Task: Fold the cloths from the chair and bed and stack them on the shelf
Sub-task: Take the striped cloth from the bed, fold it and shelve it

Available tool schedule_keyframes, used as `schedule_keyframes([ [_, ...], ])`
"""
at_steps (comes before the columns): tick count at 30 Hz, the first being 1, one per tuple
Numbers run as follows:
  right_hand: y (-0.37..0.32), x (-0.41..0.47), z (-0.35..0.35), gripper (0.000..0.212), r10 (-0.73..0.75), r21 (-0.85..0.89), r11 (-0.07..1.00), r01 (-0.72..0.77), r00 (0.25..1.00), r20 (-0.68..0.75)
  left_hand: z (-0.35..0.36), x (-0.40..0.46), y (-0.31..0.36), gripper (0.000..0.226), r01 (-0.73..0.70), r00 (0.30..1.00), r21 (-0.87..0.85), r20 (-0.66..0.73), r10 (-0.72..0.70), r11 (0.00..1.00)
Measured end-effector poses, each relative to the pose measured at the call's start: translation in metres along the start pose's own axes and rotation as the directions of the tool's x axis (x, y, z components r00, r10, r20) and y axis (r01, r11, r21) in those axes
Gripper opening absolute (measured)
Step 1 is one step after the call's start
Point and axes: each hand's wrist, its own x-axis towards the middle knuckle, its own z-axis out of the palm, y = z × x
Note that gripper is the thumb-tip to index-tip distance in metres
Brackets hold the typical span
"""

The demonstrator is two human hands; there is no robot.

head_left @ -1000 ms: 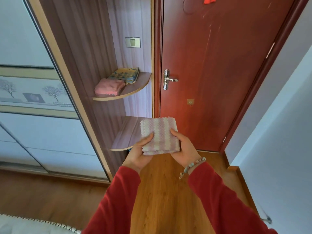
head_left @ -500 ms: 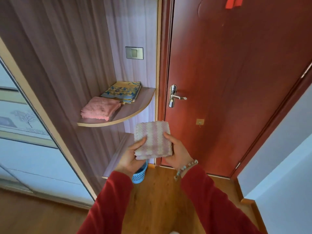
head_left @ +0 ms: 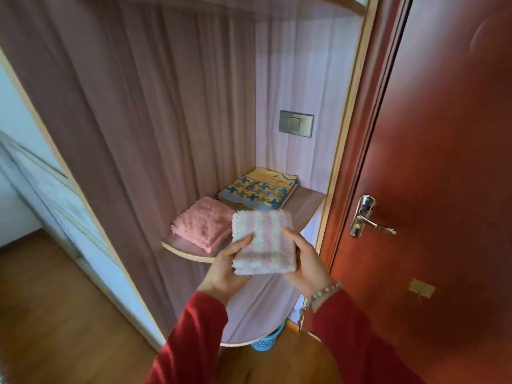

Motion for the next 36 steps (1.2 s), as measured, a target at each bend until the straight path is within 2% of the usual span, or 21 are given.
schedule_keyframes([
  [5, -0.008, 0.069, 0.014, 0.048, 0.091, -0.042, 0.995, -0.088, 0.994, 0.065, -0.014, 0.018, 0.041, 0.036, -0.064, 0.995, 0.016, -0.074, 0.065, 0.998],
  [7, -0.010, 0.098, 0.028, 0.048, 0.123, -0.073, 0.990, -0.119, 0.991, 0.054, -0.021, 0.024, 0.061, 0.023, -0.159, 0.978, 0.009, -0.138, 0.158, 0.987],
  [10, -0.014, 0.139, 0.053, 0.040, 0.171, -0.173, 0.971, -0.163, 0.985, 0.035, -0.028, 0.027, 0.094, 0.030, -0.268, 0.939, 0.040, -0.212, 0.270, 0.963],
  [14, -0.020, 0.174, 0.084, 0.024, 0.182, -0.462, 0.878, -0.126, 0.980, 0.078, -0.037, 0.024, 0.121, 0.020, -0.353, 0.846, 0.239, -0.331, 0.418, 0.905],
  [17, -0.016, 0.206, 0.088, 0.033, 0.127, -0.591, 0.803, -0.076, 0.991, 0.044, -0.050, 0.024, 0.125, 0.021, -0.345, 0.772, 0.352, -0.420, 0.476, 0.870],
  [20, -0.007, 0.228, 0.088, 0.036, 0.149, -0.560, 0.819, -0.126, 0.989, -0.004, -0.058, 0.028, 0.118, 0.022, -0.313, 0.712, 0.408, -0.497, 0.496, 0.858],
  [22, -0.001, 0.237, 0.084, 0.018, 0.140, -0.560, 0.819, -0.126, 0.990, -0.017, -0.059, 0.032, 0.112, 0.023, -0.293, 0.661, 0.443, -0.546, 0.515, 0.847],
  [25, 0.008, 0.244, 0.072, 0.003, 0.073, -0.684, 0.728, -0.038, 0.997, 0.023, -0.061, 0.040, 0.103, 0.024, -0.231, 0.572, 0.493, -0.629, 0.527, 0.839],
  [28, 0.008, 0.246, 0.064, 0.020, -0.050, -0.872, 0.473, 0.129, 0.992, 0.120, -0.061, 0.048, 0.096, 0.029, -0.156, 0.471, 0.562, -0.680, 0.562, 0.812],
  [31, -0.001, 0.244, 0.064, 0.027, -0.138, -0.904, 0.303, 0.300, 0.953, 0.270, -0.064, 0.049, 0.098, 0.048, 0.044, 0.287, 0.727, -0.666, 0.689, 0.685],
  [33, -0.003, 0.242, 0.069, 0.025, -0.197, -0.887, 0.169, 0.431, 0.896, 0.398, -0.060, 0.050, 0.099, 0.051, 0.205, 0.187, 0.837, -0.542, 0.819, 0.507],
  [34, -0.001, 0.241, 0.070, 0.025, -0.214, -0.861, 0.114, 0.496, 0.859, 0.466, -0.058, 0.053, 0.098, 0.048, 0.240, 0.170, 0.882, -0.450, 0.877, 0.406],
  [36, 0.008, 0.237, 0.070, 0.025, -0.158, -0.791, 0.065, 0.608, 0.789, 0.593, -0.054, 0.063, 0.091, 0.045, 0.291, 0.220, 0.922, -0.326, 0.919, 0.257],
])
